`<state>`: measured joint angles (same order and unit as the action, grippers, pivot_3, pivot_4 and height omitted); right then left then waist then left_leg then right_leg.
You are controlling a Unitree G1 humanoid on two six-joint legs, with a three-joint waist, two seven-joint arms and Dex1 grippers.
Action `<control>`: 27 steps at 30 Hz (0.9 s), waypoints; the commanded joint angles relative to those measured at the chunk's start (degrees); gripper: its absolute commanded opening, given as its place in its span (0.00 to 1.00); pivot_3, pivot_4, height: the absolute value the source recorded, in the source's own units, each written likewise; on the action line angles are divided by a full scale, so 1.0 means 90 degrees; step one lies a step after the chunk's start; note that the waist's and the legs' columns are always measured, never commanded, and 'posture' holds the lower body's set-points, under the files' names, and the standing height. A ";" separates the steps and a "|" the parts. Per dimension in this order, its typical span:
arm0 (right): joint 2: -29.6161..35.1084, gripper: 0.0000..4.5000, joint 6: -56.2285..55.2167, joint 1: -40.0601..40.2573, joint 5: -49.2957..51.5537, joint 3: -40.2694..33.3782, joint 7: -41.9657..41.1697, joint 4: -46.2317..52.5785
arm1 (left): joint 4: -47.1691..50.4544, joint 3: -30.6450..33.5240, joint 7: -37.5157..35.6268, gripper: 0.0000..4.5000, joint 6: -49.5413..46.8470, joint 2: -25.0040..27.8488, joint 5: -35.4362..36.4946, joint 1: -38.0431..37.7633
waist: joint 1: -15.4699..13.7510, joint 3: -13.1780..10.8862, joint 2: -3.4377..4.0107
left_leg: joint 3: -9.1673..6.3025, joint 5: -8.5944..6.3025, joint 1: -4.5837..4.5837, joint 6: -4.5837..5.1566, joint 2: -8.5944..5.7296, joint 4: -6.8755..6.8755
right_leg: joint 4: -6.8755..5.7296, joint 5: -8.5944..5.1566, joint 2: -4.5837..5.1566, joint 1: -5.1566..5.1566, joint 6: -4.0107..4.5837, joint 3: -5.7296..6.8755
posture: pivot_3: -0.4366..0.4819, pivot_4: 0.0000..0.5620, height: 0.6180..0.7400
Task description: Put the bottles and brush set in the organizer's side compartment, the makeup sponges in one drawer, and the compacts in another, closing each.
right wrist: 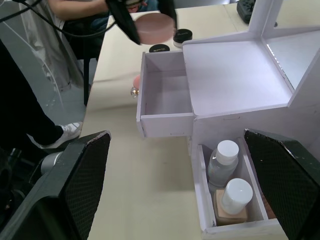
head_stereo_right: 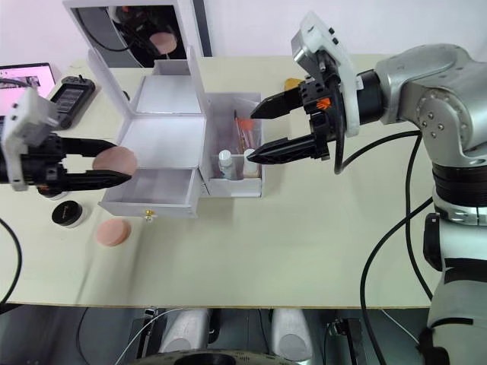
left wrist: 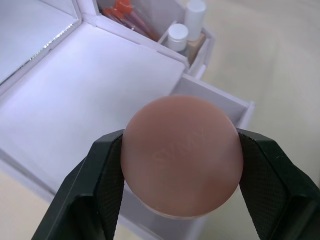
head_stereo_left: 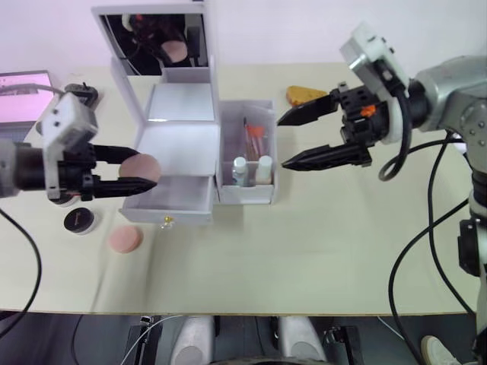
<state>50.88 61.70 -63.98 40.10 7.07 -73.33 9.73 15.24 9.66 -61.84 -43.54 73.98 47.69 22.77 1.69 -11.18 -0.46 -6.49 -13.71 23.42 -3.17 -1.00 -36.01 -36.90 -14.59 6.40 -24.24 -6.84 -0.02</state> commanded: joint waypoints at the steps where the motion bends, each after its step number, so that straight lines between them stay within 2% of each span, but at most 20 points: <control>1: 0.0122 1.00 0.0051 -0.0024 0.0125 -0.0319 0.0122 0.0193 | -0.0178 -0.0452 -0.0289 0.59 0.0282 -0.0108 -0.0595 0.0286 | 0.0042 -0.0003 -0.0005 | 0.0000 0.0001 0.0000 0.0000 0.0000 -0.0002 | -0.0007 0.0000 0.0000 -0.0003 0.0000 0.0000 | 0.48 0.27 1.00; 6: 0.0184 1.00 0.0083 0.0070 0.0205 -0.0398 0.0219 0.0299 | -0.0286 -0.0710 -0.0504 0.59 0.0476 -0.0313 -0.1059 0.0394 | 0.0102 -0.0005 -0.0006 | -0.0001 0.0001 0.0000 0.0000 0.0000 -0.0006 | -0.0016 -0.0001 0.0000 -0.0007 0.0000 -0.0003 | 0.48 0.27 1.00; 11: 0.0235 1.00 0.0066 0.0092 0.0253 -0.0422 0.0275 0.0319 | -0.0281 -0.0665 -0.0665 0.59 0.0560 -0.0400 -0.1329 0.0320 | 0.0094 -0.0005 -0.0006 | -0.0002 0.0001 0.0000 0.0000 0.0000 -0.0007 | -0.0019 -0.0002 0.0000 -0.0009 -0.0002 -0.0004 | 0.48 0.27 1.00; 27: 0.0148 1.00 0.0127 -0.0029 0.0448 -0.0407 0.0220 0.0190 | -0.0028 -0.0305 -0.0765 0.59 0.0445 -0.0407 -0.1406 0.0033 | 0.0093 -0.0005 -0.0006 | -0.0002 0.0001 0.0000 0.0000 0.0000 -0.0008 | -0.0023 -0.0002 0.0000 -0.0009 -0.0002 -0.0006 | 0.48 0.27 1.00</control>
<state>52.21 62.68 -62.39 43.15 5.41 -71.34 10.90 14.40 4.37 -68.60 -39.73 69.81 35.51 22.69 2.53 -11.22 -0.51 -6.51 -13.69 23.42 -3.17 -0.99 -36.09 -37.11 -14.61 6.40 -24.33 -6.86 -0.07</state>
